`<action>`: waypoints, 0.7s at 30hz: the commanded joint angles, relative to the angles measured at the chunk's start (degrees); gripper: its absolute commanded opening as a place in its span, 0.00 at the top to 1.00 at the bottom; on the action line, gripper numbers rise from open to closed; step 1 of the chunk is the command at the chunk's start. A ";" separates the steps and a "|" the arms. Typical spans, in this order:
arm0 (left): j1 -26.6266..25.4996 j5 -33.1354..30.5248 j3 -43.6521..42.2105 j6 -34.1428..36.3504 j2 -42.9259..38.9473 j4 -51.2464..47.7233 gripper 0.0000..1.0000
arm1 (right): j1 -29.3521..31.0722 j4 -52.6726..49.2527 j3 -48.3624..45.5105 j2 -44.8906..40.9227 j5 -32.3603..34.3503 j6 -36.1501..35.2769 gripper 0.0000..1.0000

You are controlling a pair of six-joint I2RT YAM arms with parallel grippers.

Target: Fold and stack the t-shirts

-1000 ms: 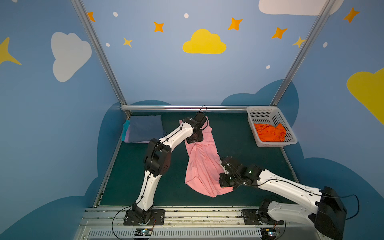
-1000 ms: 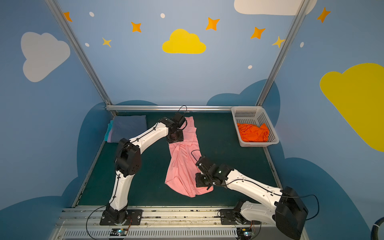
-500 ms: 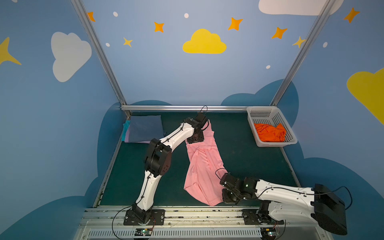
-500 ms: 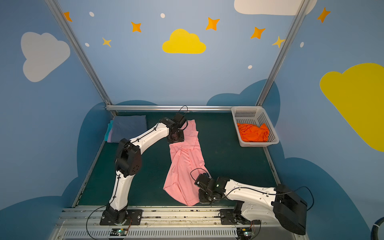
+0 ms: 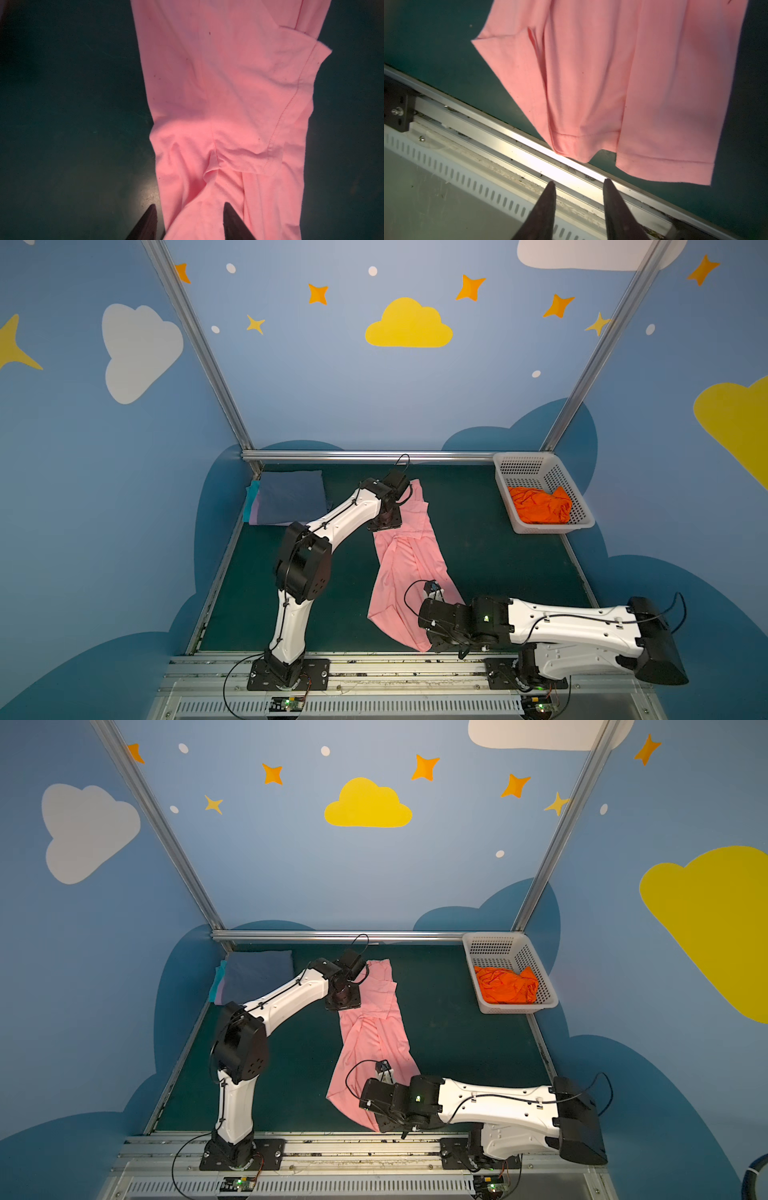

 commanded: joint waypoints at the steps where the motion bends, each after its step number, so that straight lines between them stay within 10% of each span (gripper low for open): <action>1: 2.04 -0.87 -4.71 -1.62 -5.23 1.36 0.48 | 0.51 -4.78 3.58 2.26 5.04 -3.47 0.57; 21: 14.29 3.41 -28.58 -3.63 -25.32 6.46 0.46 | -9.01 13.07 21.99 34.88 -5.22 -19.98 0.74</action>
